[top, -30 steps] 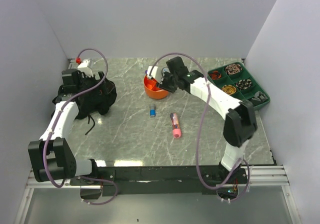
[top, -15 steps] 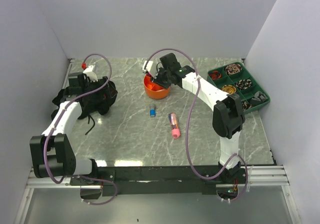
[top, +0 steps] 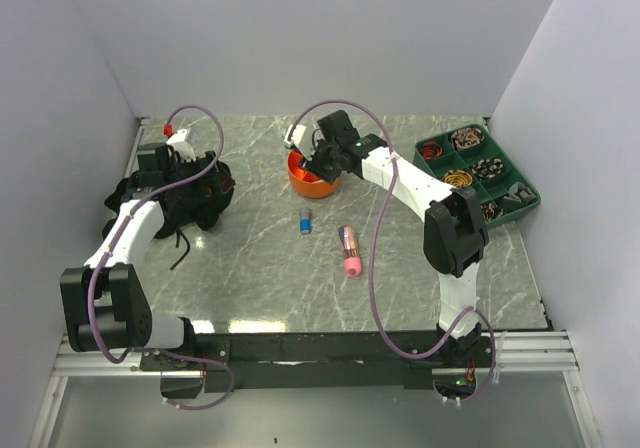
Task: Sort the stationery into containers
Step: Place the stationery in the storage box, then pick up the stationery from the center of the board.
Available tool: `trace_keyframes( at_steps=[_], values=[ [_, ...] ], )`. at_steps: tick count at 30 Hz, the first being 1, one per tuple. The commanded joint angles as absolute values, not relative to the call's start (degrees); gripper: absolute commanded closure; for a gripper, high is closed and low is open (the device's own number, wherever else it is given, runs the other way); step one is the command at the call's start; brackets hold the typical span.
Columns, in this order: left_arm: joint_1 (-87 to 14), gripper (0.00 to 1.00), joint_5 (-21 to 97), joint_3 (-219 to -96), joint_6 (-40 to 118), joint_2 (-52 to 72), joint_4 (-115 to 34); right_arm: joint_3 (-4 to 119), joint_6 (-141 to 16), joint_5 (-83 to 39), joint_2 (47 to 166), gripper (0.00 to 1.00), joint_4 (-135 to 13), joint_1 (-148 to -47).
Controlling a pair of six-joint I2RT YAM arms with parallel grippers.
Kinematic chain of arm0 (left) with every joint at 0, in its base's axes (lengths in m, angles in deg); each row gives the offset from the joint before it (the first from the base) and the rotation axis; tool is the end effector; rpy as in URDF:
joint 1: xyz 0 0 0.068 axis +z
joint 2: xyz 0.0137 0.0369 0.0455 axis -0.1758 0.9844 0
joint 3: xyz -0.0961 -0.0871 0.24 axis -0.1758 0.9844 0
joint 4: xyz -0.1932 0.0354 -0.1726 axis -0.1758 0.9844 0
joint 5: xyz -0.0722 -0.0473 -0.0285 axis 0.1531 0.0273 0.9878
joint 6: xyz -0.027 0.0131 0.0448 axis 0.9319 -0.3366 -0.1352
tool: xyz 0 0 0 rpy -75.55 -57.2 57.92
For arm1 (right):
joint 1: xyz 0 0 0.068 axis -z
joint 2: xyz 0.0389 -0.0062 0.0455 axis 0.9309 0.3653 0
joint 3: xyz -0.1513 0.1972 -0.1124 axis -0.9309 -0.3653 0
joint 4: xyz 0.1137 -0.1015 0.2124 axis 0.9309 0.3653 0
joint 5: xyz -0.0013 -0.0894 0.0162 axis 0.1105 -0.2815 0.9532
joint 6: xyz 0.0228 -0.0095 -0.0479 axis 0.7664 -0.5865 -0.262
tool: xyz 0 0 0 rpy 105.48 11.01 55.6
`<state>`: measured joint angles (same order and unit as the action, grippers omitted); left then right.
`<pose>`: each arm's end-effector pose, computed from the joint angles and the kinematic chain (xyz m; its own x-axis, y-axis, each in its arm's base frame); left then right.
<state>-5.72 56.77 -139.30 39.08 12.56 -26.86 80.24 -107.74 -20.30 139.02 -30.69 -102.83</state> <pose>0.2998 0.0068 0.2663 -0.6257 -0.2273 -0.7462 0.1801 0.8887 -0.4217 0.3726 0.2610 0.2707 -0.0625 -0.7794 -0.6234 -0.8778 0.3401 -0.3372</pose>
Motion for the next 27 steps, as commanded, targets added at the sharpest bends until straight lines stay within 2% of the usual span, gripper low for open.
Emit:
trace_keyframes(
  at_steps=[1, 7, 12, 16, 19, 24, 27],
  values=[
    [-6.95, 0.01, 56.4, -142.4, 34.91, 11.69, -25.89, 81.69, -104.66, -19.93, 136.48, 0.5, -31.6, -103.29],
    [-13.2, 0.01, 54.99, -145.47, 21.82, 12.3, -21.59, 79.59, -102.46, -20.02, 131.99, 0.44, -33.7, -103.11],
    [-19.07, 0.01, 60.87, -150.4, 7.68, 14.67, -13.78, 76.87, -100.1, -21.77, 127.43, 0.44, -34.76, -101.36],
    [-25.76, 0.01, 61.49, -155.74, -20.82, 17.48, -5.69, 71.68, -99.64, -21.95, 120.14, 0.44, -36.69, -97.32],
    [-28.05, 0.01, 62.46, -161.18, -36.58, 21.17, 0.9, 67.55, -100.7, -21.51, 116.71, 0.44, -36.96, -93.81],
    [-29.9, 0.02, 67.02, -173.23, -55.87, 31.6, 15.89, 60.27, -99.56, -20.02, 112.39, 0.45, -37.48, -89.5],
    [-32.44, 0.06, 65.99, -183.86, -69.23, 40.03, 25.59, 55.95, -100.43, -18.61, 109.58, 0.45, -37.92, -88.0]
  ],
)
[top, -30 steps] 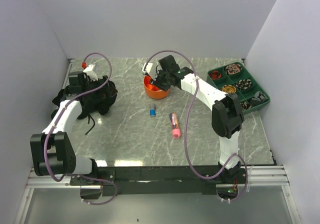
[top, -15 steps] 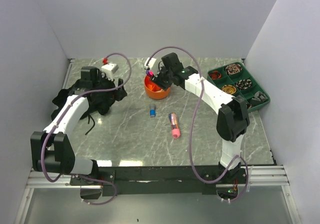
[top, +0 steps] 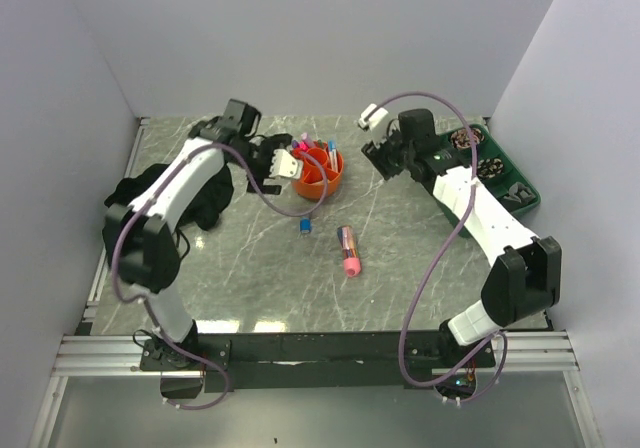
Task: Sort the stationery into containers
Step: Pick up the stationery from the center of the board.
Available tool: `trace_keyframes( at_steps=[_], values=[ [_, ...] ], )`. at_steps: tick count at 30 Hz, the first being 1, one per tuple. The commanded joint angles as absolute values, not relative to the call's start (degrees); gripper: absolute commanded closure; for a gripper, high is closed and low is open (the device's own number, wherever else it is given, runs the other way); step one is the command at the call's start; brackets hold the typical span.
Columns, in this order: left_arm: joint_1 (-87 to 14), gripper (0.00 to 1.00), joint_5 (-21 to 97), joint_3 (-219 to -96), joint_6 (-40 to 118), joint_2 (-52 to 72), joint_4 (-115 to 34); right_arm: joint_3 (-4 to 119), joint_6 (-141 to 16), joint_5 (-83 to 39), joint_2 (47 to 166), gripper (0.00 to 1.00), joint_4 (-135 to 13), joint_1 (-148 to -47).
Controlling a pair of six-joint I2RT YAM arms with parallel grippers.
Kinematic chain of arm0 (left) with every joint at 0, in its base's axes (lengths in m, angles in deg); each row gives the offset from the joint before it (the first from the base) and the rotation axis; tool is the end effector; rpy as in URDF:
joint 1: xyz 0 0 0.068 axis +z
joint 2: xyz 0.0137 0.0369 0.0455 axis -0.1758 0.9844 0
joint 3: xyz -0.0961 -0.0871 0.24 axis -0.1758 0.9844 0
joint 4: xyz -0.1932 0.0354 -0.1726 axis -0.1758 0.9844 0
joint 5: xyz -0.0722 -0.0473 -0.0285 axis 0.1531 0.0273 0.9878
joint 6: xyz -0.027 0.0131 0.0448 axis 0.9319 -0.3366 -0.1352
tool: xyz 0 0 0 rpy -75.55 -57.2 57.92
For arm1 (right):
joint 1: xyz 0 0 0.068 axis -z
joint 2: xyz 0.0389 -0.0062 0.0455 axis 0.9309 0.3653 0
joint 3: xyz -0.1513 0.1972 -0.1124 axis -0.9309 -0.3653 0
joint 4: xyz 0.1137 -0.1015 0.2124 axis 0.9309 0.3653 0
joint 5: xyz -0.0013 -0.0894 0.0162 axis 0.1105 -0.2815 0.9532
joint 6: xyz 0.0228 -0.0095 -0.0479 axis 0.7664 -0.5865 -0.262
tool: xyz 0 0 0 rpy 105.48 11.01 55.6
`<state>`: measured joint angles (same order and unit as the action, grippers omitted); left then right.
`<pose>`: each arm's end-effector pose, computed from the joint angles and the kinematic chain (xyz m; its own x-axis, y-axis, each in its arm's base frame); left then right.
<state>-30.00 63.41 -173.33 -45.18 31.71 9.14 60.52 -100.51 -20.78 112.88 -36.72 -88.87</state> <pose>0.3330 -0.1414 0.3102 0.3121 0.7315 -0.6063 0.9184 -0.0689 0.3896 0.3280 0.1274 0.3394 -0.2008 -0.6152 -0.7624 -0.6652 0.6570 -0.3549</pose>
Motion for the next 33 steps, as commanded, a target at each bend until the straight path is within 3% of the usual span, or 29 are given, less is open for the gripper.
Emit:
trace_keyframes(
  at_steps=[1, 10, 16, 33],
  values=[
    [-33.75, 0.08, 65.19, -187.46, -77.18, 41.64, 31.62, 55.07, -100.61, -18.52, 108.7, 0.45, -37.84, -87.82],
    [-41.58, 0.14, 53.15, -180.55, -97.02, 42.01, 33.44, 47.6, -99.56, -15.36, 104.48, 0.46, -39.94, -82.73],
    [-45.01, 0.25, 50.69, -182.05, -96.42, 45.78, 35.64, 43.38, -99.03, -12.99, 103.42, 0.48, -41.26, -80.18],
    [-47.3, 0.32, 46.64, -187.94, -96.51, 56.68, 28.0, 39.24, -97.45, -6.92, 105.26, 0.52, -44.6, -74.64]
  ],
)
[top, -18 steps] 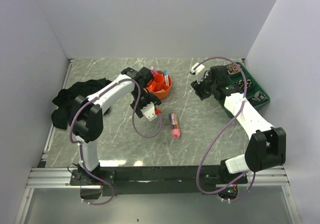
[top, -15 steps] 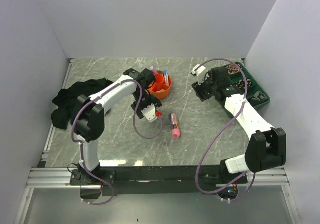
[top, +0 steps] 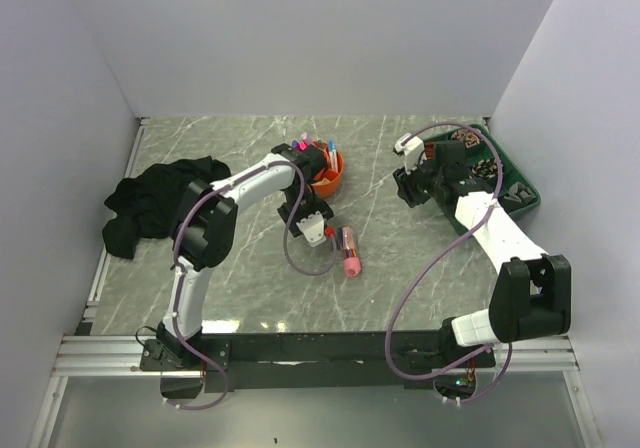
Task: Sort the stationery into containers
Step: Pick up the stationery from the center of the board.
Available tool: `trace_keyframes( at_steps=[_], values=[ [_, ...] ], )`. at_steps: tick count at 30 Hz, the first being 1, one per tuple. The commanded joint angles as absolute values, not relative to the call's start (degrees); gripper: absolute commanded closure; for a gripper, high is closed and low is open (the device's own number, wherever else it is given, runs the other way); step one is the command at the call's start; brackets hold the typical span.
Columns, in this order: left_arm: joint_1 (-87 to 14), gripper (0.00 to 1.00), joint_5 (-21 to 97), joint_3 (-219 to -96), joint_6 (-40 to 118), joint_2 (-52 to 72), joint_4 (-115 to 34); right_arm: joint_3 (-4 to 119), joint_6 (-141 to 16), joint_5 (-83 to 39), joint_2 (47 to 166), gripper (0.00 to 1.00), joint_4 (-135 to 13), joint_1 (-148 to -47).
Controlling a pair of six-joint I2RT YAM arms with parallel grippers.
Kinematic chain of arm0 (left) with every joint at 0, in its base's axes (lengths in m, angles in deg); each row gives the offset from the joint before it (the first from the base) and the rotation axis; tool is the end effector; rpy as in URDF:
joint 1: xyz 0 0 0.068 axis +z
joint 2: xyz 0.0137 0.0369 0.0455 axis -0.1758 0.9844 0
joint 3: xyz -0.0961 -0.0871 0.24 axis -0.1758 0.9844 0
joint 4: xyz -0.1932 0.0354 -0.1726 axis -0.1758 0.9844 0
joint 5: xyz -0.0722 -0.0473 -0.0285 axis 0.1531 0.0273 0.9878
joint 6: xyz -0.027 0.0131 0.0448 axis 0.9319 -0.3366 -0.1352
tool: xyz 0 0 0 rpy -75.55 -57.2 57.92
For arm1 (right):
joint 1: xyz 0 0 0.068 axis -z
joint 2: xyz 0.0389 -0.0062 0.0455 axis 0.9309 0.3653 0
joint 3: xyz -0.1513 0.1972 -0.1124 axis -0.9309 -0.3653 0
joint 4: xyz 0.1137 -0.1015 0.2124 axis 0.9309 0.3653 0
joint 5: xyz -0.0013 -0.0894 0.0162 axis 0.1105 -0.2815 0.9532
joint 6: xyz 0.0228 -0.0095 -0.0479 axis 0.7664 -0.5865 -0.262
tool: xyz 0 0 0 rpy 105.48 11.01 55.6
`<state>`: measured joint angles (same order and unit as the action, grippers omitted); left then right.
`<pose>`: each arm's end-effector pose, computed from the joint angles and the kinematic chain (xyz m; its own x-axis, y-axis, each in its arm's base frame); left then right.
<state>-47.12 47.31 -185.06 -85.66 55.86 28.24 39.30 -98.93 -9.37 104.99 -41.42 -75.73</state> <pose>0.3216 -0.2558 0.1978 0.8491 0.4573 -0.2645 0.5048 -0.8498 0.1513 0.2987 0.0501 0.2651 -0.3929 -0.5117 -0.7641 -0.6525 0.7406 -0.1604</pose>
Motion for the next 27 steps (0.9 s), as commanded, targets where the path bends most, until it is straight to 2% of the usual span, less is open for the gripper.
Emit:
trace_keyframes(
  at_steps=[1, 8, 12, 19, 22, 27],
  values=[
    [-47.3, 0.32, 46.38, -187.93, -96.68, 56.86, 27.73, 39.24, -97.28, -6.57, 105.44, 0.52, -44.78, -74.55],
    [-47.3, 0.36, 44.89, -188.29, -96.95, 59.59, 28.43, 39.94, -96.75, -5.95, 107.02, 0.53, -44.69, -74.02],
    [-47.3, 0.42, 44.01, -188.81, -96.95, 60.99, 29.13, 40.3, -96.66, -5.86, 107.38, 0.55, -44.25, -73.67],
    [-47.74, 0.7, 43.56, -190.75, -95.11, 62.66, 31.85, 40.38, -97.1, -5.34, 107.38, 0.6, -43.11, -73.32],
    [-48.35, 0.78, 45.58, -189.69, -93.35, 60.22, 32.3, 41.17, -97.8, -5.69, 107.46, 0.62, -41.71, -73.32],
    [-49.32, 0.85, 51.46, -187.05, -87.99, 54.24, 34.14, 43.81, -98.42, -6.39, 107.11, 0.64, -38.46, -73.32]
  ],
)
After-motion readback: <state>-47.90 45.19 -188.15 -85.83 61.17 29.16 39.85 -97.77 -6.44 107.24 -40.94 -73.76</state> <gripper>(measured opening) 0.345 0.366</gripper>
